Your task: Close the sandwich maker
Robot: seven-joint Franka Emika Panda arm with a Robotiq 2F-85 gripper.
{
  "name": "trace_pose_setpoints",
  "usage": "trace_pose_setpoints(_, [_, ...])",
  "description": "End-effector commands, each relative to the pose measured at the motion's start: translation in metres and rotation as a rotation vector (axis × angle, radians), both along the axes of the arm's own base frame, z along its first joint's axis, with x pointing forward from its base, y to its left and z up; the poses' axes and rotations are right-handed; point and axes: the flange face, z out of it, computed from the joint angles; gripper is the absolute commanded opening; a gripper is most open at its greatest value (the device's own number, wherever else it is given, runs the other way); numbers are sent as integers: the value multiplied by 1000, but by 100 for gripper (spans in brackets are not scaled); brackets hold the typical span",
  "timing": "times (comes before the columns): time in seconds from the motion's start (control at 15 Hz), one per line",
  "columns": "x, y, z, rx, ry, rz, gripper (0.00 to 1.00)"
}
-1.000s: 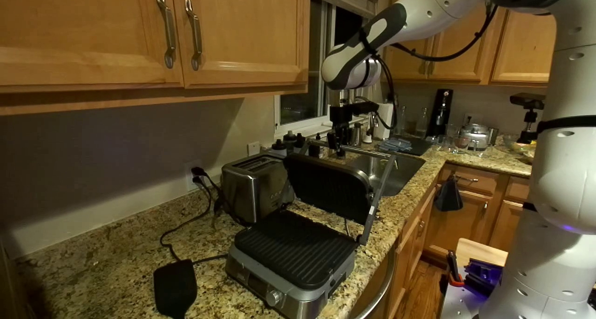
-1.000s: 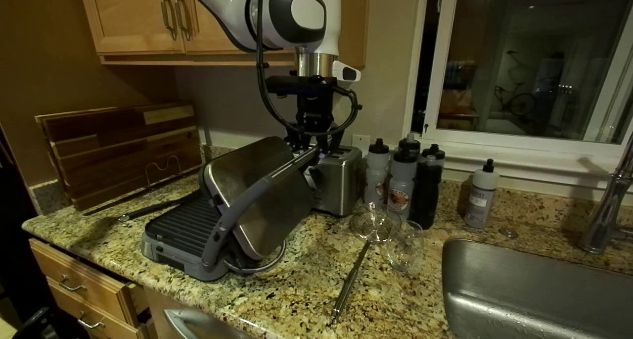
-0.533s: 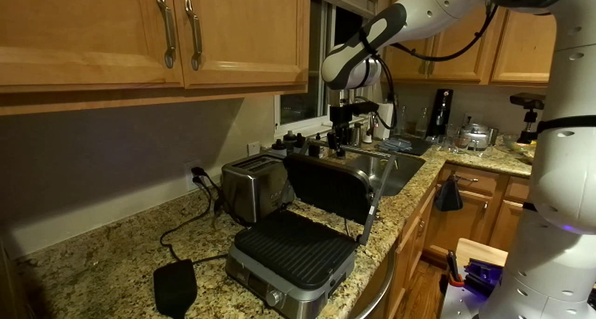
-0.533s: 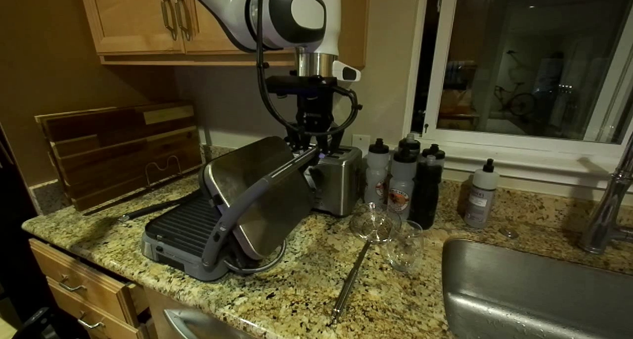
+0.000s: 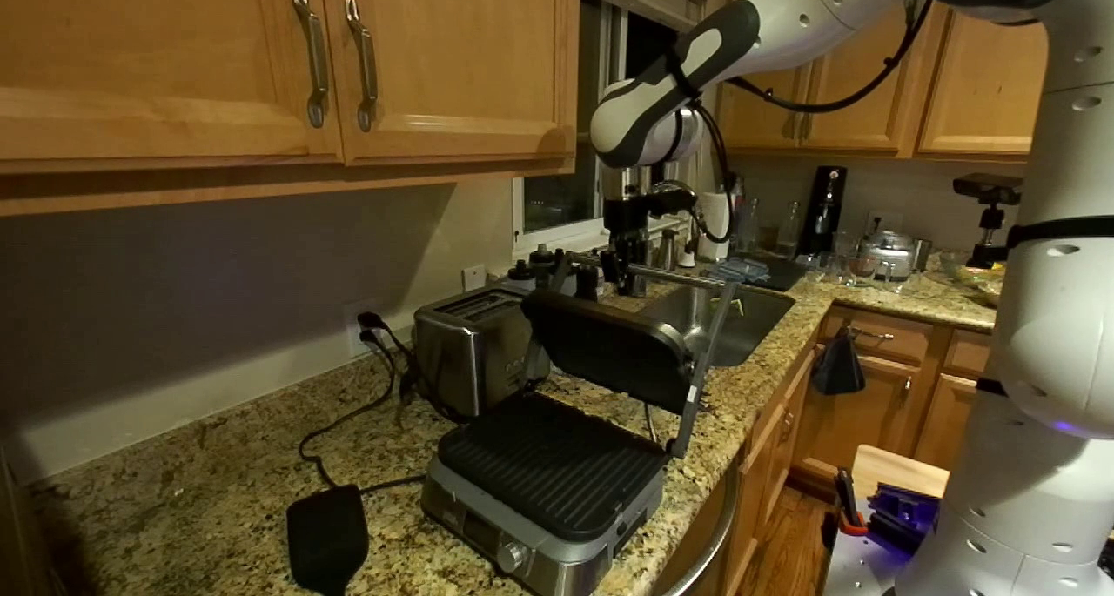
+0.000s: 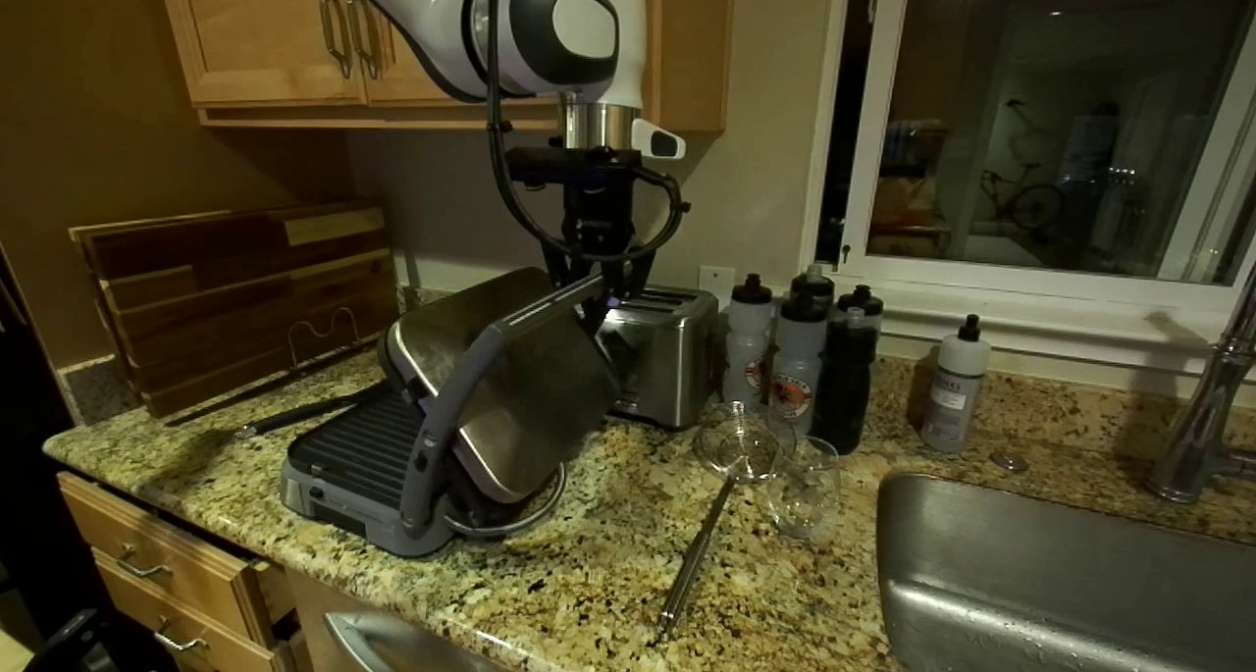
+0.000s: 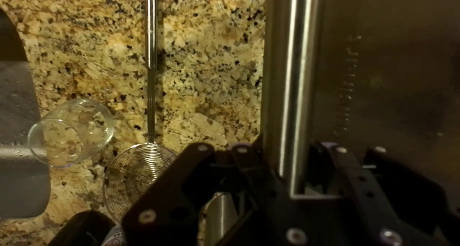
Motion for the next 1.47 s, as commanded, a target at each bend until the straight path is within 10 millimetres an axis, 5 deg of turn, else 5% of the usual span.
trace_pose_setpoints(0.0, [-14,46,7,6,-9,50,4])
trace_pose_setpoints(0.33, [-17,94,16,4,-24,108,4])
trace_pose_setpoints(0.6, [-6,152,17,26,-23,155,4])
trace_pose_setpoints(1.07, [12,267,-13,72,45,193,4])
trace_pose_setpoints(1.4, [25,303,-43,92,108,187,4])
